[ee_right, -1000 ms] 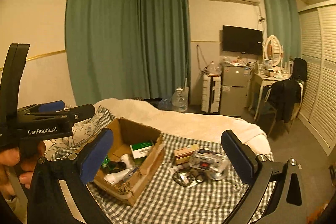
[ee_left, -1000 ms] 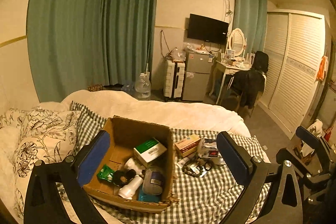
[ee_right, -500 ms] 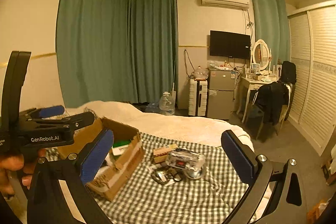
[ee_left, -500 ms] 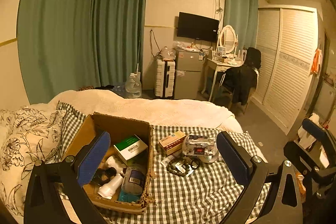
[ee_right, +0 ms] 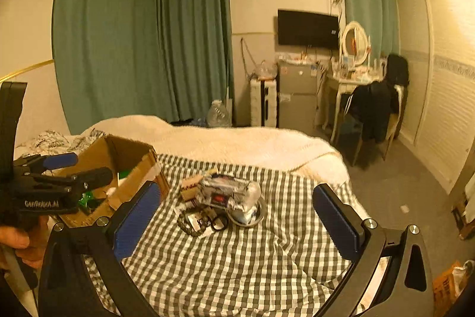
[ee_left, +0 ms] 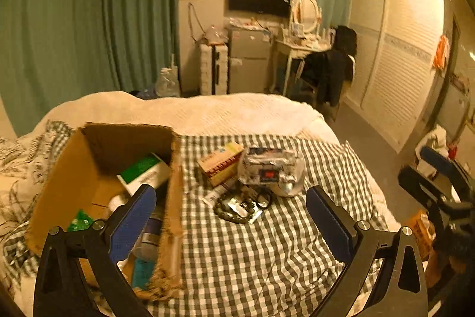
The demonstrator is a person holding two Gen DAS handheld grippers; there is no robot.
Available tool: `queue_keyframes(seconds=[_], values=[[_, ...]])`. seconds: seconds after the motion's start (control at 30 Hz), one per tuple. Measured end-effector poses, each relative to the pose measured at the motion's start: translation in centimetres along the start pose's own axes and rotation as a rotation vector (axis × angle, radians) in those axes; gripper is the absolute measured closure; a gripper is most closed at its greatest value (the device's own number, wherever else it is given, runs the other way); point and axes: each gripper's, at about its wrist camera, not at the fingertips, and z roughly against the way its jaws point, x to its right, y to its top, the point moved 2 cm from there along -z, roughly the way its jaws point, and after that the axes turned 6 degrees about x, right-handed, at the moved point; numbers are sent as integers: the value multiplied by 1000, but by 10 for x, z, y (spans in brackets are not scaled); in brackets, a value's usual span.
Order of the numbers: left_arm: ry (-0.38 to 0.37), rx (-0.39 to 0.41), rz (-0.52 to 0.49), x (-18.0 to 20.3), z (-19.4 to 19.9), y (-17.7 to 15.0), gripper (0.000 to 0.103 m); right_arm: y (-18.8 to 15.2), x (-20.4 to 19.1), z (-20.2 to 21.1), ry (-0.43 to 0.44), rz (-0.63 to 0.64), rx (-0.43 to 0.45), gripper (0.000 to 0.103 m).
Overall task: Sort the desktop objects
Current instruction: 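Grasp the floral tissue pack with the right tool while the left grasps the bead bracelet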
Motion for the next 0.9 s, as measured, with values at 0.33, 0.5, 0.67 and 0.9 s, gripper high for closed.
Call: queue_keyframes(seconds=[0.33,0.5,0.67,0.9], values=[[-3,-76,-21,28,-65,-12,0,9,35,-77,14,-37,-100,0],[-1,-129,-22,34,-95,-28,5,7,45,-108,9,-76,-131,0],[16,-172,-39,39,-125,-50,11,-8,48,-135,21,-108,-154,6],[44,-217,-2,29,-162,-68,14,-33,47,-167,47,-110,-205,9]])
